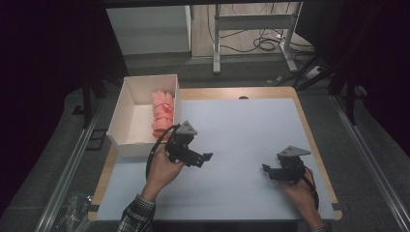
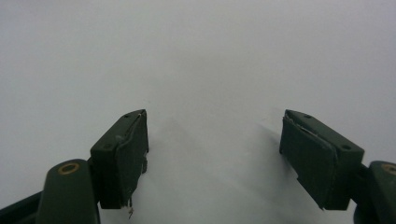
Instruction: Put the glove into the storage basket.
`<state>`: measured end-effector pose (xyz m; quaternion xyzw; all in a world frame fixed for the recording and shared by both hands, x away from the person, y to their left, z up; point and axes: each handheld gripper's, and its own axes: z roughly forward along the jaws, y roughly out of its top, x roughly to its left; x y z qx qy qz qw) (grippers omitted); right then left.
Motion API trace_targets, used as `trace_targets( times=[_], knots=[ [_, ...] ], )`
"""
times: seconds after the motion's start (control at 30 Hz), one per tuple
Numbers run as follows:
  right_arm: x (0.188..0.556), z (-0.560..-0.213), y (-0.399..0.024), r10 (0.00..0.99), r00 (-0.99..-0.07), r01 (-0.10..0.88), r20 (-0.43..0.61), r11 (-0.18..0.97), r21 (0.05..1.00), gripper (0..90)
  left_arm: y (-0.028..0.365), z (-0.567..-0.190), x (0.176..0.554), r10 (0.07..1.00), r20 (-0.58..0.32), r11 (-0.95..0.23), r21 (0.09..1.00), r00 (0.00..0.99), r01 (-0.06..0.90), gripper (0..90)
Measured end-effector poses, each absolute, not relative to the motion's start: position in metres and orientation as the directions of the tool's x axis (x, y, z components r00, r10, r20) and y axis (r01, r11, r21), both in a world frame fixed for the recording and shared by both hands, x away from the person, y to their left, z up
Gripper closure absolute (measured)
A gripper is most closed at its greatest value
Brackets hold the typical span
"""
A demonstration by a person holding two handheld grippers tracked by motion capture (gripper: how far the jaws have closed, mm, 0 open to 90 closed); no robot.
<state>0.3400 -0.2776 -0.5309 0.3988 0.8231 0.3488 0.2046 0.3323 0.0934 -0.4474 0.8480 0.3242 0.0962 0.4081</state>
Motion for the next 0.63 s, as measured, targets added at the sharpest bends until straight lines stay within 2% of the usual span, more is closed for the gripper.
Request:
trace_targets(
  times=[0.23, 0.4, 0.63],
  knots=[
    [0.340, -0.531, -0.278, 0.799, -0.599, 0.514, -0.059, 0.439, 0.737, 23.9, 0.085, -0.494, 0.333, 0.645, -0.100, -0.490, 0.706, 0.758, 0.511, 0.6],
    [0.340, -0.531, -0.278, 0.798, -0.599, 0.513, -0.059, 0.440, 0.737, 23.9, 0.083, -0.520, 0.334, 0.664, -0.066, -0.520, 0.676, 0.745, 0.522, 0.6],
    [0.340, -0.531, -0.278, 0.798, -0.599, 0.514, -0.058, 0.439, 0.737, 23.8, 0.081, -0.532, 0.330, 0.668, -0.064, -0.521, 0.671, 0.741, 0.528, 0.6]
  ],
)
